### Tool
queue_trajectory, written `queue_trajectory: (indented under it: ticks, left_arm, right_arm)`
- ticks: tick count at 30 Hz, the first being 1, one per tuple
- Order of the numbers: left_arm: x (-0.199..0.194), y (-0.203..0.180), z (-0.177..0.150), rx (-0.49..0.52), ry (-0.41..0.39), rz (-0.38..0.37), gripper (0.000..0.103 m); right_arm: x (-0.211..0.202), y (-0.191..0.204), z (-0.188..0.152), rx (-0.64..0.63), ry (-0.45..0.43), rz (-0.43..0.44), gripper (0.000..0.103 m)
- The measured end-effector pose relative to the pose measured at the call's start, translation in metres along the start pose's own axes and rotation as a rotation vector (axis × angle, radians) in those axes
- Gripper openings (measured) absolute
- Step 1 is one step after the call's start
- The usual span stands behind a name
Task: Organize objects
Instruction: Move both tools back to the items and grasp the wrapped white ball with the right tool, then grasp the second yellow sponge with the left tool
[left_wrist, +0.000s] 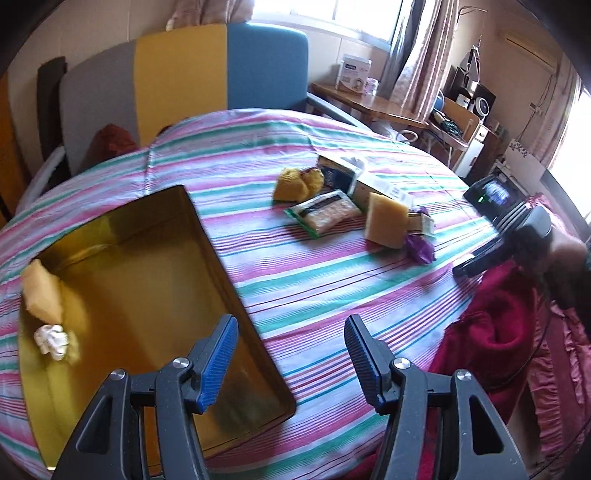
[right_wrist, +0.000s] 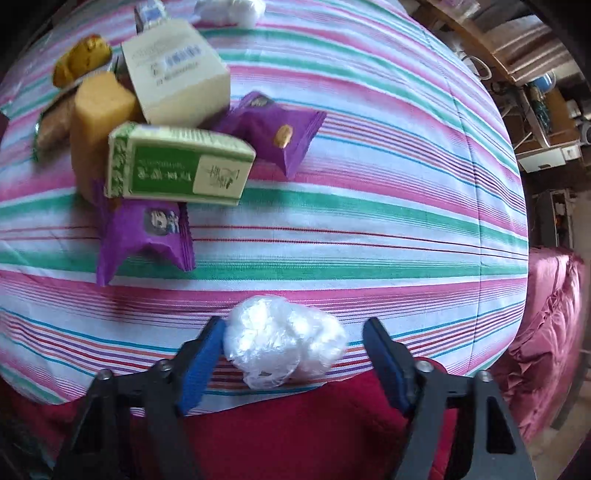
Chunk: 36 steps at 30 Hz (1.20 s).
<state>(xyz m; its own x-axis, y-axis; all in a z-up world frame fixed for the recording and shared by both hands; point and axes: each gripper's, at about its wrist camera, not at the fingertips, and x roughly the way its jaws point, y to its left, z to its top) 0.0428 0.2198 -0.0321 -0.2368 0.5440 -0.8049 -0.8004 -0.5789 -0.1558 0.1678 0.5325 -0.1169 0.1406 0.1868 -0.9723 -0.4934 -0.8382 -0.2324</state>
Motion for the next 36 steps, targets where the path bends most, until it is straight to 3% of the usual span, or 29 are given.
queue_trajectory:
  ticks: [1, 4, 14, 17, 19, 21, 31, 33, 34, 35, 36]
  left_arm:
    - [0.003, -0.002, 0.003, -0.005, 0.010, -0.014, 0.061]
    - [0.015, -0.011, 0.014, 0.003, 0.026, -0.046, 0.061]
    - [0.080, -0.065, 0.054, 0.142, 0.031, -0.097, 0.061]
    - [0.104, -0.082, 0.063, 0.192, 0.041, -0.095, 0.061]
    - [0.118, -0.091, 0.070, 0.204, 0.058, -0.099, 0.066]
    - [0.131, -0.098, 0.077, 0.200, 0.062, -0.125, 0.079]
    - [0.177, -0.120, 0.104, 0.204, 0.077, -0.126, 0.084]
    - [0.186, -0.120, 0.106, 0.203, 0.080, -0.121, 0.079]
    - [0.192, -0.117, 0.106, 0.197, 0.094, -0.132, 0.070]
    - [0.195, -0.114, 0.106, 0.176, 0.110, -0.188, 0.055]
    - [0.194, -0.111, 0.105, 0.159, 0.113, -0.207, 0.054]
  right_arm:
    - [0.002, 0.002, 0.000, -0.013, 0.005, -0.018, 0.046]
    - [-0.003, 0.001, -0.005, -0.022, -0.040, -0.001, 0.042]
    - [-0.029, -0.018, -0.025, 0.073, -0.244, 0.110, 0.042]
    - [-0.033, -0.023, -0.029, 0.093, -0.270, 0.133, 0.042]
    - [-0.035, -0.023, -0.030, 0.095, -0.283, 0.150, 0.042]
    - [-0.035, -0.014, -0.025, 0.096, -0.293, 0.156, 0.042]
    - [-0.037, -0.015, -0.027, 0.094, -0.324, 0.196, 0.042]
    - [-0.037, -0.014, -0.028, 0.093, -0.328, 0.201, 0.042]
    - [-0.035, -0.016, -0.027, 0.093, -0.330, 0.201, 0.042]
    - [-0.036, -0.016, -0.027, 0.094, -0.333, 0.198, 0.042]
    - [-0.036, -0.017, -0.026, 0.094, -0.336, 0.197, 0.042]
